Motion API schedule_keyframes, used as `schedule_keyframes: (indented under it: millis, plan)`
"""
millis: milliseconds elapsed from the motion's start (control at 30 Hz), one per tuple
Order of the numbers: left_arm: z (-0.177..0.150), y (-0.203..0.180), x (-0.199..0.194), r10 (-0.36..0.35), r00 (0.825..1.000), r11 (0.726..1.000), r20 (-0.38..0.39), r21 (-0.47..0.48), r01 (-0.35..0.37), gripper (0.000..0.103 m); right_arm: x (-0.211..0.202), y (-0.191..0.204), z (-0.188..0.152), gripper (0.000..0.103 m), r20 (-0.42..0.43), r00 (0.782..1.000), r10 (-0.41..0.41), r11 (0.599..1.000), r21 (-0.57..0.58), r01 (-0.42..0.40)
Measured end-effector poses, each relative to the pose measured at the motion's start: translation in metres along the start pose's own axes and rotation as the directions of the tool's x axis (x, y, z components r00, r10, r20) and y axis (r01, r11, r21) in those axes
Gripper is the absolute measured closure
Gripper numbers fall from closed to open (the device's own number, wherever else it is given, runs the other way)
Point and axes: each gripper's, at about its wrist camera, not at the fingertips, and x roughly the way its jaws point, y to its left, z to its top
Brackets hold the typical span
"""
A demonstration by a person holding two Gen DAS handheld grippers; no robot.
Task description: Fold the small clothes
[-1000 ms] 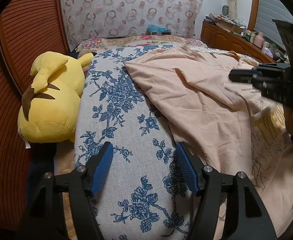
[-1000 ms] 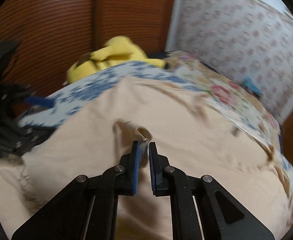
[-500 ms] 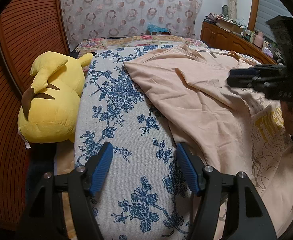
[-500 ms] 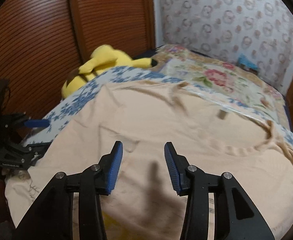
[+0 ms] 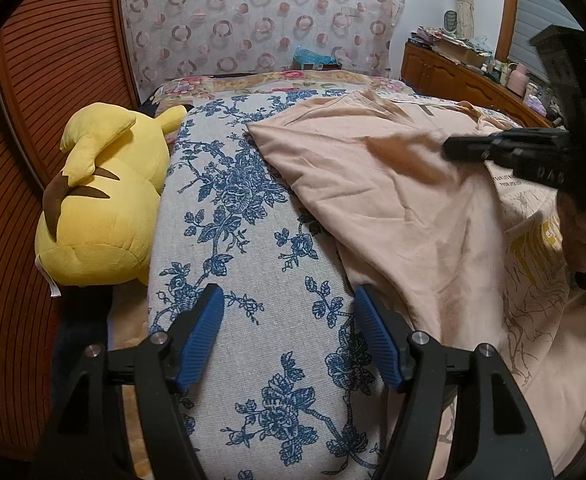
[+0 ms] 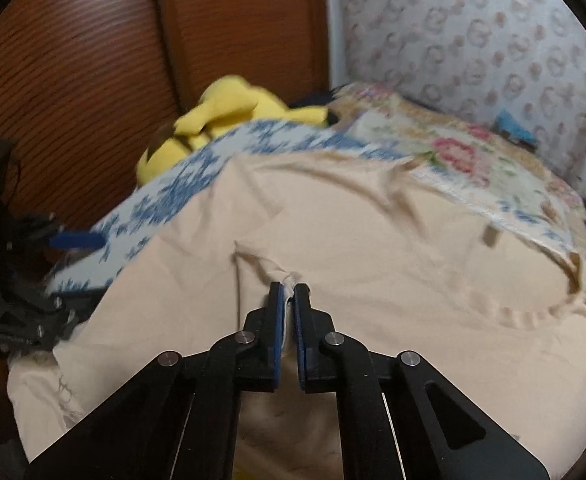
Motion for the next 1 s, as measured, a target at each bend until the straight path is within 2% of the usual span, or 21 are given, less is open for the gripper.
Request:
schedule_keyframes:
  millis: [100,167,233,300,333,433,733,767,833,1000]
  plan:
    - [0.0,0.0,0.0,-0.001,1.0,1.0,0.0,0.0,0.001,0.034,-0.015,-0.013,-0.003,0.1,0.007,0.996,-0.094,0.994,0.048,0.094]
    - [0.0,0.0,0.0,0.0,1.0,1.0,0.0,0.001,0.0,0.034,-0.021,-0.019,-0.005,0.097,-0.009,0.993,-0.117,0.991,0.059,0.117]
    - [-0.001,0.001,0.001,0.003,1.0,1.0,-0.001,-0.001,-0.003,0.03,-0.024,-0.022,-0.008,0.076,-0.025,0.991,-0.131,0.99,0.051,0.132]
    - [-0.002,0.003,0.003,0.012,1.0,1.0,-0.008,-0.008,-0.012,0.022,-0.028,-0.026,-0.012,0.062,-0.034,0.99,-0.135,0.99,0.044,0.136]
    - [-0.002,0.004,0.004,0.013,1.0,1.0,-0.009,-0.012,-0.013,0.021,-0.031,-0.029,-0.014,0.058,-0.036,0.99,-0.134,0.99,0.046,0.135]
    - [-0.003,0.005,0.004,0.015,1.0,1.0,-0.01,-0.011,-0.015,0.02,-0.041,-0.037,-0.023,0.053,-0.035,0.99,-0.137,0.989,0.046,0.138]
    - [-0.002,0.004,0.004,0.014,1.0,1.0,-0.01,-0.012,-0.014,0.02,-0.084,-0.067,-0.072,0.052,-0.05,0.977,-0.206,0.978,0.029,0.208]
    - [-0.003,0.004,0.004,0.014,1.0,1.0,-0.01,-0.012,-0.015,0.02,-0.093,-0.073,-0.08,0.051,-0.048,0.976,-0.211,0.976,0.036,0.212]
    - [-0.003,0.005,0.004,0.013,1.0,1.0,-0.01,-0.015,-0.013,0.02,-0.108,-0.084,-0.092,0.041,-0.043,0.975,-0.218,0.974,0.06,0.22]
    - [-0.001,0.005,-0.001,0.014,1.0,0.999,0.011,-0.029,-0.014,0.02,-0.147,-0.113,-0.12,0.04,-0.029,0.961,-0.276,0.952,0.129,0.278]
